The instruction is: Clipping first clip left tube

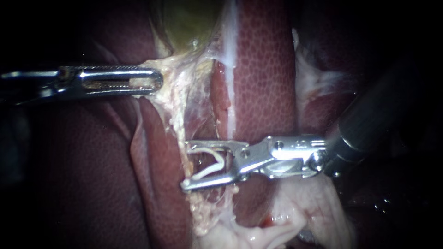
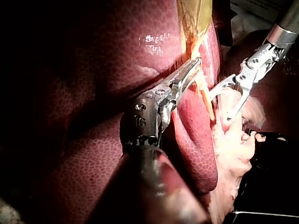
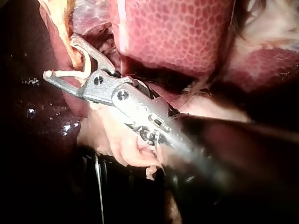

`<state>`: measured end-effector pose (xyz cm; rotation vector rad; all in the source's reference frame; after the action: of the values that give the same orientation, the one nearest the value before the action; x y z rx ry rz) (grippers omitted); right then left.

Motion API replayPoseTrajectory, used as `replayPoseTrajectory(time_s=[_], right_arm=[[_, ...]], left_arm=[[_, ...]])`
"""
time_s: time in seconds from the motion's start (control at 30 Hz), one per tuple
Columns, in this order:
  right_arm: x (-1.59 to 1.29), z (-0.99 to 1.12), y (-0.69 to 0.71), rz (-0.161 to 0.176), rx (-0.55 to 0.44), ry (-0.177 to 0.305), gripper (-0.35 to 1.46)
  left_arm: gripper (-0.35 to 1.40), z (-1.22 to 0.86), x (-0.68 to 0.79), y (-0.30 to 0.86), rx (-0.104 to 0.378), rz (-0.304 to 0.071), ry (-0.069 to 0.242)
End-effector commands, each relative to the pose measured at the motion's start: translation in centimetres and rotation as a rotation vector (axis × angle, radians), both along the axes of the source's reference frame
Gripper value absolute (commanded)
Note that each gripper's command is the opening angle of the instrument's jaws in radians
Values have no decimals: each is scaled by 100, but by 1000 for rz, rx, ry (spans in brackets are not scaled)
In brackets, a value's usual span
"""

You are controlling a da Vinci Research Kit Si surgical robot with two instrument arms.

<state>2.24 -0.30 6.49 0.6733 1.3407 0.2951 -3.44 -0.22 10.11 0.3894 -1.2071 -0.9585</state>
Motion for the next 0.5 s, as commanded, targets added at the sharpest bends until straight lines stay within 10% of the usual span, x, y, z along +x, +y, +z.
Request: replayPoseTrajectory(time_s=[0.03,0.5], right_arm=[[1,1,-1,-1,-1,1,60],[7,10,-3,-50,58,4,60]], left_arm=[[-35,-1,0,0,0,0,0],[-35,-2,-1,-1,0,-1,1]])
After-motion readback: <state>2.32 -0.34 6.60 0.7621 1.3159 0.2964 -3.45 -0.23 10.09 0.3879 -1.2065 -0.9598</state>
